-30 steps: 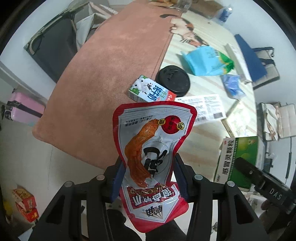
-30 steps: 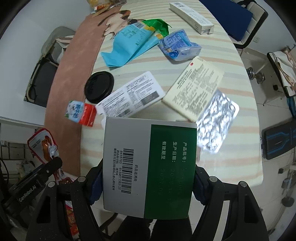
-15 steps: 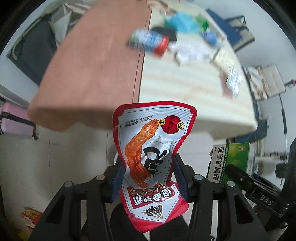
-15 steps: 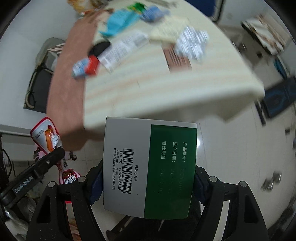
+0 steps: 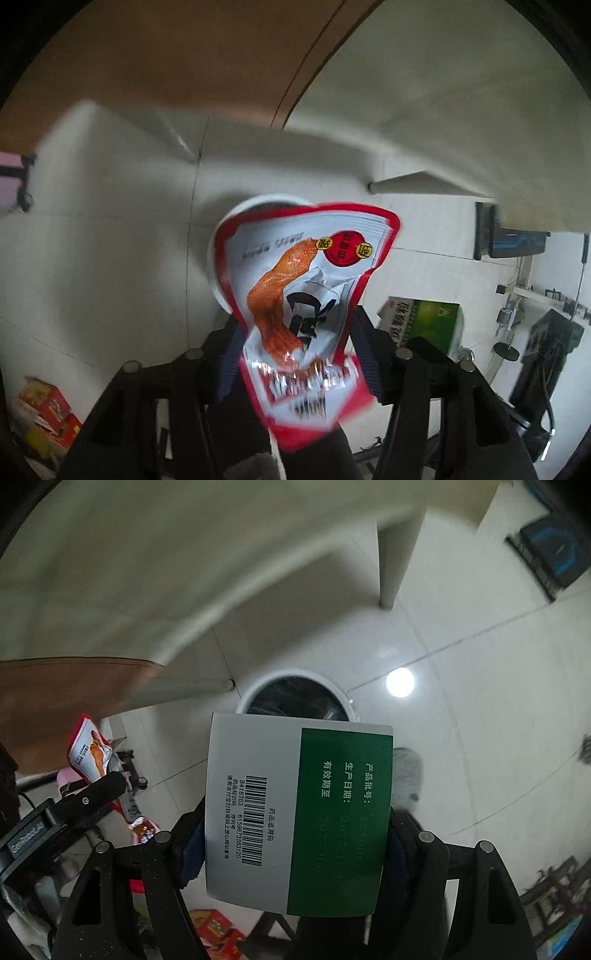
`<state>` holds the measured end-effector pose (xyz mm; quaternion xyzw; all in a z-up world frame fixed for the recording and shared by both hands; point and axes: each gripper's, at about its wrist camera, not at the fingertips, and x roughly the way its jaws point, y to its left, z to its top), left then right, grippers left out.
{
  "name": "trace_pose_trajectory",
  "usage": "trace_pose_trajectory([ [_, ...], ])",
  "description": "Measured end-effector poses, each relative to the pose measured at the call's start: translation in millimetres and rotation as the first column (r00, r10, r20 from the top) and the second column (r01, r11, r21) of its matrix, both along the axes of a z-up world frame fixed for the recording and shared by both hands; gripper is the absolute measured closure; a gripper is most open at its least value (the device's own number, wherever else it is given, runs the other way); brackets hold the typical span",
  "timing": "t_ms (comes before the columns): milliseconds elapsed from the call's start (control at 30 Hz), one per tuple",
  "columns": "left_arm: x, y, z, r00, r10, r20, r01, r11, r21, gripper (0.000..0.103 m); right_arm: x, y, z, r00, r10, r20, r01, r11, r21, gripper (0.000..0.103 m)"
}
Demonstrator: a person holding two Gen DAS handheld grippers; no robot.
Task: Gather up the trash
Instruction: 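Carry pouch and box down to the bin and open both tools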
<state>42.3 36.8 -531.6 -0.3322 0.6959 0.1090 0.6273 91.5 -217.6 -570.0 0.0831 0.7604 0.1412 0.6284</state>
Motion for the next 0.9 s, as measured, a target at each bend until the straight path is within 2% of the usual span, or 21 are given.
trace_pose_trajectory([
  [67,-4.9,4.9,-33.9,1.0,0.016,-0.024,-0.016,1.0,0.008,0.017,0.3,3.5,-42.7,1.0,0.007,-0.03,-0.006,1.0,0.029,0.021],
  [100,-7.8,7.1,-47.9,0.999,0.025,-0.028,-0.024,0.999,0.023,0.012,0.8,4.9,-59.6,0.999,0.008,-0.036,-0.007,0.999,0.037,0.02],
  [167,-12.6,12.1,-69.2,0.998,0.029,-0.055,-0.025,0.998,0.065,0.008,-1.4,7.6,-101.7,0.998,0.035,-0.051,-0.032,0.998,0.059,0.003],
  [200,-17.4,14.4,-75.7,0.997,0.029,-0.069,-0.023,0.996,0.083,0.008,-4.0,8.4,-119.7,0.997,0.056,-0.054,-0.055,0.998,0.024,0.0],
  [300,-29.4,15.4,-89.7,0.996,0.021,-0.092,-0.006,0.987,0.158,0.008,-8.1,12.2,-146.7,0.993,0.113,-0.044,-0.115,0.993,-0.04,0.0],
  [433,-46.3,3.7,-85.3,0.992,-0.021,-0.125,0.055,0.96,0.275,0.007,-11.2,17.4,-152.4,0.978,0.207,0.007,-0.202,0.962,-0.184,0.0],
  [567,-49.6,-7.3,-70.0,0.988,-0.047,-0.144,0.087,0.953,0.29,0.007,-14.5,19.1,-140.5,0.963,0.268,0.026,-0.25,0.925,-0.287,0.0],
  [700,-51.3,-11.8,-53.1,0.988,-0.068,-0.142,0.109,0.947,0.302,0.007,-16.7,17.3,-123.8,0.955,0.295,0.031,-0.27,0.908,-0.32,0.0],
  [800,-50.7,-20.4,-41.9,0.988,-0.08,-0.129,0.116,0.945,0.307,0.007,-15.8,23.6,-105.3,0.95,0.308,0.045,-0.277,0.903,-0.327,0.0],
  [833,-48.7,-21.9,-49.5,0.989,-0.082,-0.125,0.117,0.944,0.308,0.007,-17.5,26.6,-103.2,0.949,0.312,0.05,-0.279,0.902,-0.329,0.0],
  [900,-48.7,-23.5,-37.8,0.99,-0.084,-0.113,0.115,0.945,0.306,0.007,-19.9,27.4,-86.6,0.945,0.32,0.068,-0.282,0.903,-0.326,0.0],
])
